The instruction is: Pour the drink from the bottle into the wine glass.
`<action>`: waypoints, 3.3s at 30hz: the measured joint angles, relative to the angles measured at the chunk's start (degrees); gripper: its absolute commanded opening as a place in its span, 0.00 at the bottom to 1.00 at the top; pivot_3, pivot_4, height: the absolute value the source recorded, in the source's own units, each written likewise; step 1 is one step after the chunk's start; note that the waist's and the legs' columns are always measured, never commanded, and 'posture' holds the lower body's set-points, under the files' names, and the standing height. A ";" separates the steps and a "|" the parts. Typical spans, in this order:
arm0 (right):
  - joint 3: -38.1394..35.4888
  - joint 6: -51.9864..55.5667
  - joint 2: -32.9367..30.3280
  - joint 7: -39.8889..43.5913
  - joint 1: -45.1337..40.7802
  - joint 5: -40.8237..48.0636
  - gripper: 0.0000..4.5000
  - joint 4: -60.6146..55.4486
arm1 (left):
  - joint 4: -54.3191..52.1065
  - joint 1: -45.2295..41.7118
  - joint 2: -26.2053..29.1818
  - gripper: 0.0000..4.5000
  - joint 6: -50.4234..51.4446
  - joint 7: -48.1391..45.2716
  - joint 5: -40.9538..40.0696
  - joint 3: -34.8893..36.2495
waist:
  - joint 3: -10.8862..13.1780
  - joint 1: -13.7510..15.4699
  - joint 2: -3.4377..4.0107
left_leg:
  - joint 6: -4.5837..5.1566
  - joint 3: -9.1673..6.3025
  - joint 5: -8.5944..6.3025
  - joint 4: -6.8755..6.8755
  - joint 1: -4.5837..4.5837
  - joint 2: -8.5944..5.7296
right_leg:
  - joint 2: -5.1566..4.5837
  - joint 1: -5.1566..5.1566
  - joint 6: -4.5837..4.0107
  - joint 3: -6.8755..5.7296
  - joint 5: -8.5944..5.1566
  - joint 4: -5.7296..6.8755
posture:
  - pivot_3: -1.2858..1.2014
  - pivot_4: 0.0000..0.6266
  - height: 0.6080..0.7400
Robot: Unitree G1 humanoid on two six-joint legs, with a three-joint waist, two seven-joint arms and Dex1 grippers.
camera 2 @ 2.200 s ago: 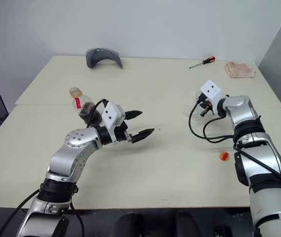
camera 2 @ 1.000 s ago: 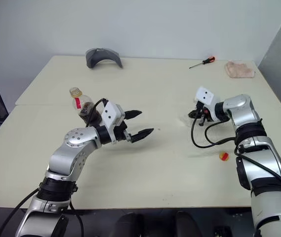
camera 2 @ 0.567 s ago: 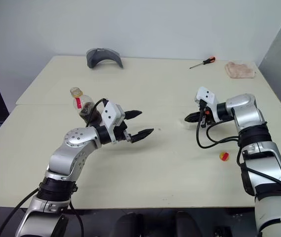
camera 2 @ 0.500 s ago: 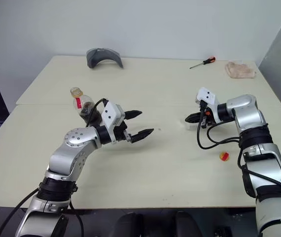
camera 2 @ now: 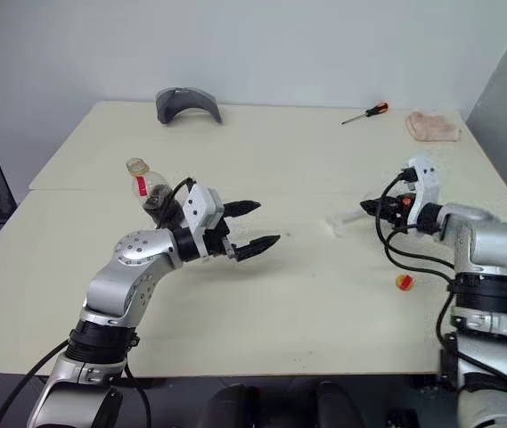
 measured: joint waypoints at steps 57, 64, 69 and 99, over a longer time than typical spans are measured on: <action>6.85 -12.04 8.95 -24.30 -0.40 15.79 0.03 1.23 | -1.84 2.17 2.00 1.00 0.27 0.92 0.30 -0.11 | 0.02 -0.28 0.06 | 0.37 0.01 -0.20 -0.15 -0.15 0.00 | 0.09 -0.09 0.02 0.04 -0.02 -0.37 | 0.52 0.24 1.00; 27.81 -52.68 10.60 -18.71 10.13 -4.30 0.03 4.52 | -2.26 4.08 0.98 1.00 0.20 4.61 0.31 0.64 | 0.04 -0.36 0.04 | 0.35 -0.02 -0.20 -0.13 -0.15 0.05 | 0.15 -0.11 0.03 0.02 -0.02 -0.35 | 0.52 0.24 1.00; 29.50 -71.81 15.66 -17.71 8.46 -7.37 0.03 19.29 | -3.48 6.28 1.14 1.00 0.25 7.81 0.34 2.81 | 0.05 -0.26 0.01 | 0.33 -0.02 -0.18 -0.02 -0.14 0.03 | 0.10 -0.06 0.05 0.00 0.01 -0.31 | 0.52 0.24 1.00; 23.34 -93.11 17.94 -19.81 -6.64 -9.86 0.56 56.55 | -8.68 6.33 2.86 1.00 5.90 11.07 -2.36 8.09 | 0.05 -0.11 0.00 | 0.06 -0.02 -0.02 -0.03 -0.04 0.02 | 0.02 0.02 0.00 -0.03 0.02 -0.19 | 0.52 0.24 1.00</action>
